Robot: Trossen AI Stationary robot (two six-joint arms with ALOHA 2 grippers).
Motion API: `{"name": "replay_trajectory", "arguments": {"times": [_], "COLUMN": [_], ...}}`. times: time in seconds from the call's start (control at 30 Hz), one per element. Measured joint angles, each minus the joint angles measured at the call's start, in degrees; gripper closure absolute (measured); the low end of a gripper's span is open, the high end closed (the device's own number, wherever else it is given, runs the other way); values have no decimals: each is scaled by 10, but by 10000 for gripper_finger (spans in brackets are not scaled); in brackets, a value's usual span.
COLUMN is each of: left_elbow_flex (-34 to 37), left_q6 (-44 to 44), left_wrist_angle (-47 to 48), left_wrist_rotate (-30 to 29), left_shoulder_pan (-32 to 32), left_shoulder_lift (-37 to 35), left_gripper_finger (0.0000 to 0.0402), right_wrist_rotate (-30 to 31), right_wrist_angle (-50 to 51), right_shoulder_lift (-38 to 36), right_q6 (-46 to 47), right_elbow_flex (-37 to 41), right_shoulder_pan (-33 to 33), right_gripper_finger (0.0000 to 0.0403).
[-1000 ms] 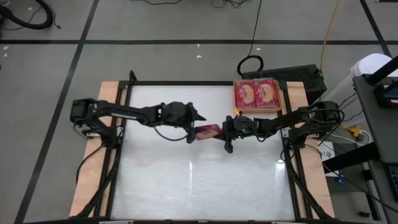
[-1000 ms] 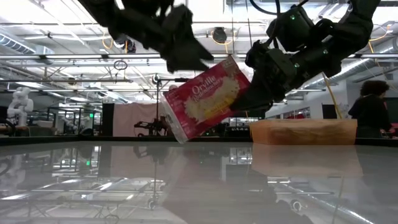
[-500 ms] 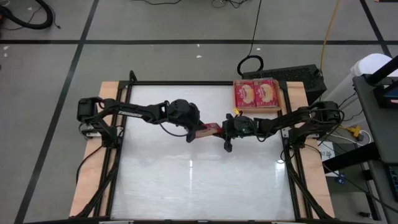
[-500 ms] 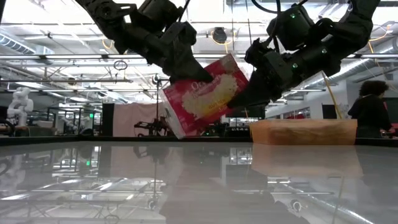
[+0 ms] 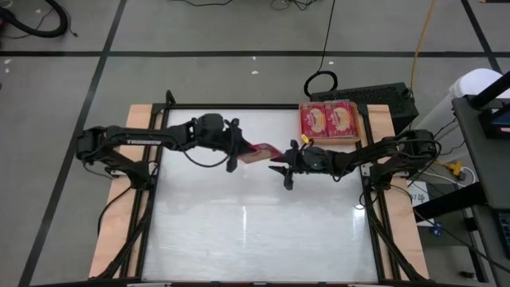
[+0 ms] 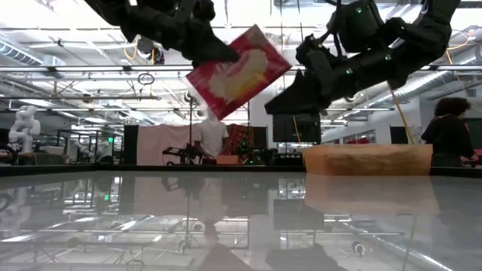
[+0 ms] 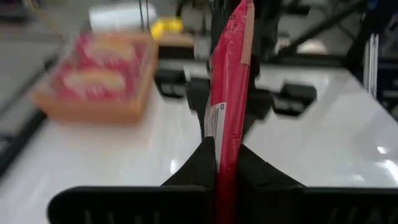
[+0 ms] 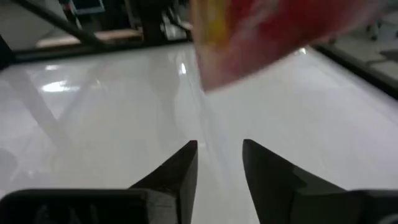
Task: Sort popcorn bags into baskets
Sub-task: Put the red popcorn bag into the orange bin
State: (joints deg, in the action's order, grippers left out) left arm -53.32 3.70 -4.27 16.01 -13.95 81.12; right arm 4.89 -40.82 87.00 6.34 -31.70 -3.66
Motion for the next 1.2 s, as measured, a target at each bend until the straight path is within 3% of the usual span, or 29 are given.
{"name": "replay_trajectory", "arguments": {"times": [0.17, 0.4, 0.6, 1.2], "left_elbow_flex": [54, 143, 198, 213], "left_q6": [-3, -52, -59, -55], "left_wrist_angle": [-143, -401, -529, -573], "left_wrist_rotate": [0, -12, -21, -75], "left_shoulder_pan": [-4, -2, 2, 39], "left_shoulder_lift": [-10, -10, -10, 11], "left_gripper_finger": [372, 385, 370, 379], "right_wrist_rotate": [2, 58, 58, 38], "right_wrist_angle": [-57, -162, -242, -302], "right_shoulder_lift": [0, 0, 0, 0], "right_q6": [-16, -75, -107, -102], "right_elbow_flex": [0, 1, 1, 1], "right_shoulder_pan": [0, -1, -7, -16], "right_gripper_finger": [280, 280, 279, 249]}}
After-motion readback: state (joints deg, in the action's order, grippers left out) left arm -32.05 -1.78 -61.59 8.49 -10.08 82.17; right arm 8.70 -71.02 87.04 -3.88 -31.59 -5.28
